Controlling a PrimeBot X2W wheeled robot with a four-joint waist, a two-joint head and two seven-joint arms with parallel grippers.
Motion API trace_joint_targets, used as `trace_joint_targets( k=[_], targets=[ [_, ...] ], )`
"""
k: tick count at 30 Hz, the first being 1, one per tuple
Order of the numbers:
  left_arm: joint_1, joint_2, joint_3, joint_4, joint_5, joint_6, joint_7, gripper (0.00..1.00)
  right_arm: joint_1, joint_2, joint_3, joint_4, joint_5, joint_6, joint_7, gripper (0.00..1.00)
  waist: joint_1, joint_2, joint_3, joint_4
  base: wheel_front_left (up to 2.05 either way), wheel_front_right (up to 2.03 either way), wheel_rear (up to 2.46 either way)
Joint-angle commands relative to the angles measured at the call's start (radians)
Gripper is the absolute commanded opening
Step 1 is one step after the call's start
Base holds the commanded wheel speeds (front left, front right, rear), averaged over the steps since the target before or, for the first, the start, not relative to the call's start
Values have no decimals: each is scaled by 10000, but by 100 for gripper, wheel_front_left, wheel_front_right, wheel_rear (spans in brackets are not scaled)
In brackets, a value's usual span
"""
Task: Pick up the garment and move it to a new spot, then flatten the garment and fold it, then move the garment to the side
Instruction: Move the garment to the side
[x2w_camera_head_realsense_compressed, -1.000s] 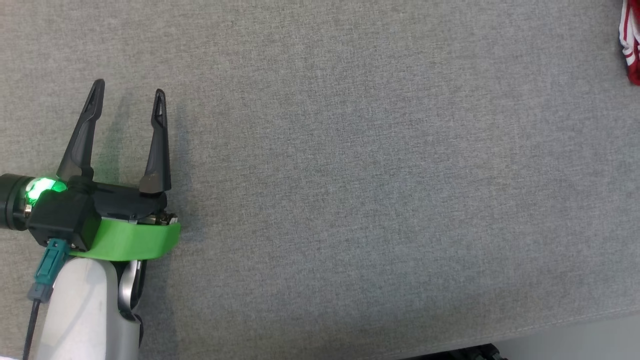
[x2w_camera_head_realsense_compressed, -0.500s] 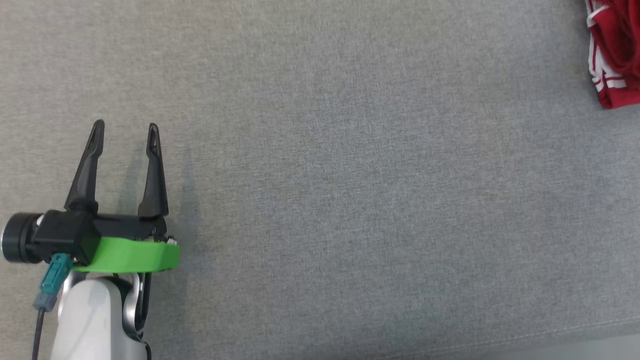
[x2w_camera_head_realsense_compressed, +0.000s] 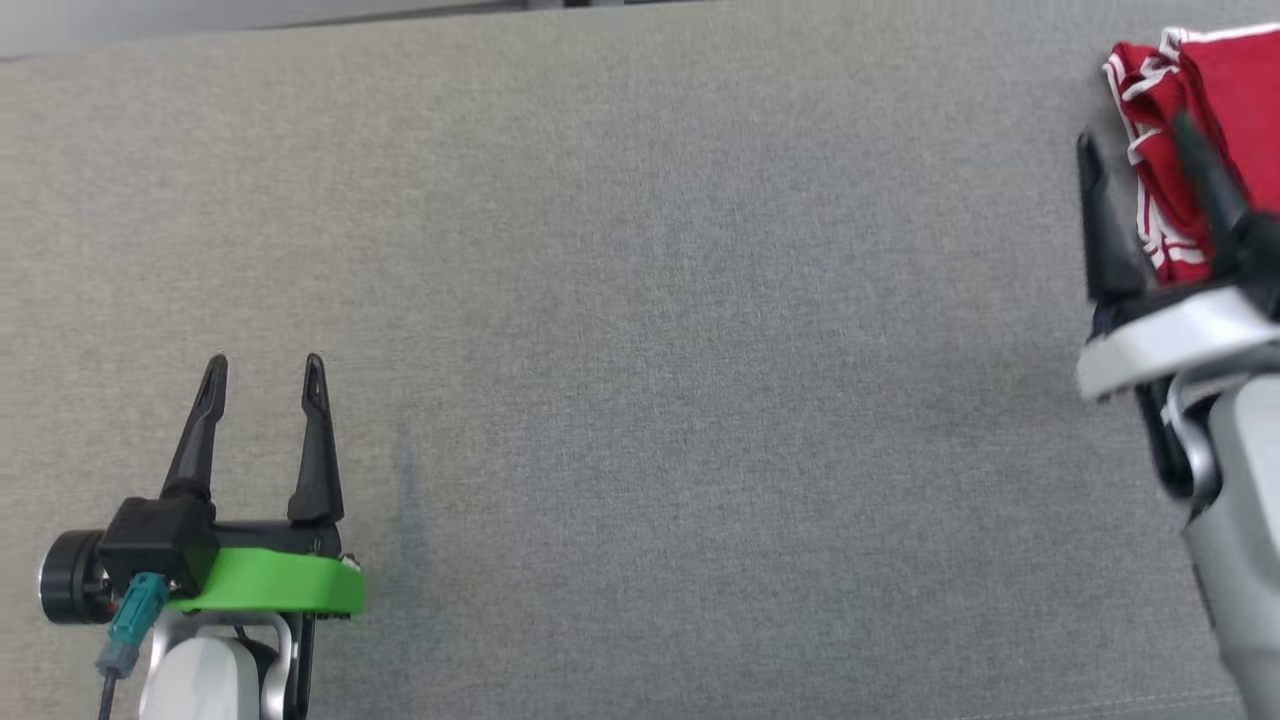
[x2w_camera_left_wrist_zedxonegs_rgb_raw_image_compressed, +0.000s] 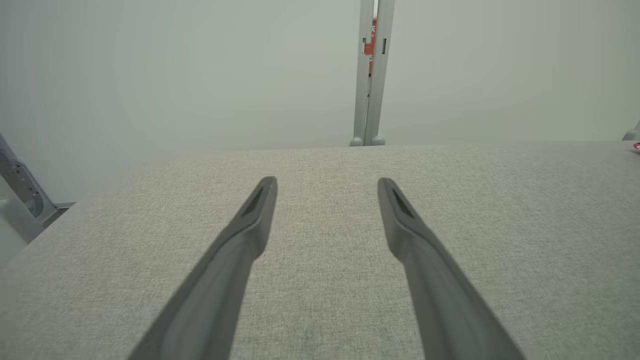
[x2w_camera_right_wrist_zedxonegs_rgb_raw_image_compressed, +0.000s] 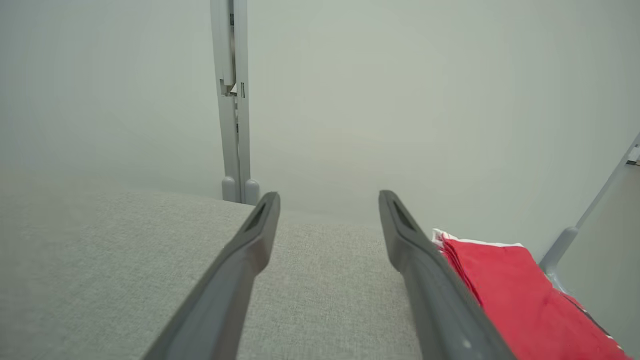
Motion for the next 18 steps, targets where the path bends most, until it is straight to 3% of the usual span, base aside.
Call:
trace_joint_targets(
  k=[1,14,18],
  targets=[
    [200,-31,34,63,13,17,3,100,473,172,-160,-213,-59,-21,-20,100,0,0,-617,277,0,0,0],
    [989,-76,145,441,47,-29,3,100,3992,1917,-955,-1551,26,-21,-22,100,0,0,-1804,419,0,0,0],
    [1207,-88,129,531,69,-36,3,100,4683,2176,-1045,-1856,-142,-21,-22,100,0,0,-2077,432,0,0,0]
  ],
)
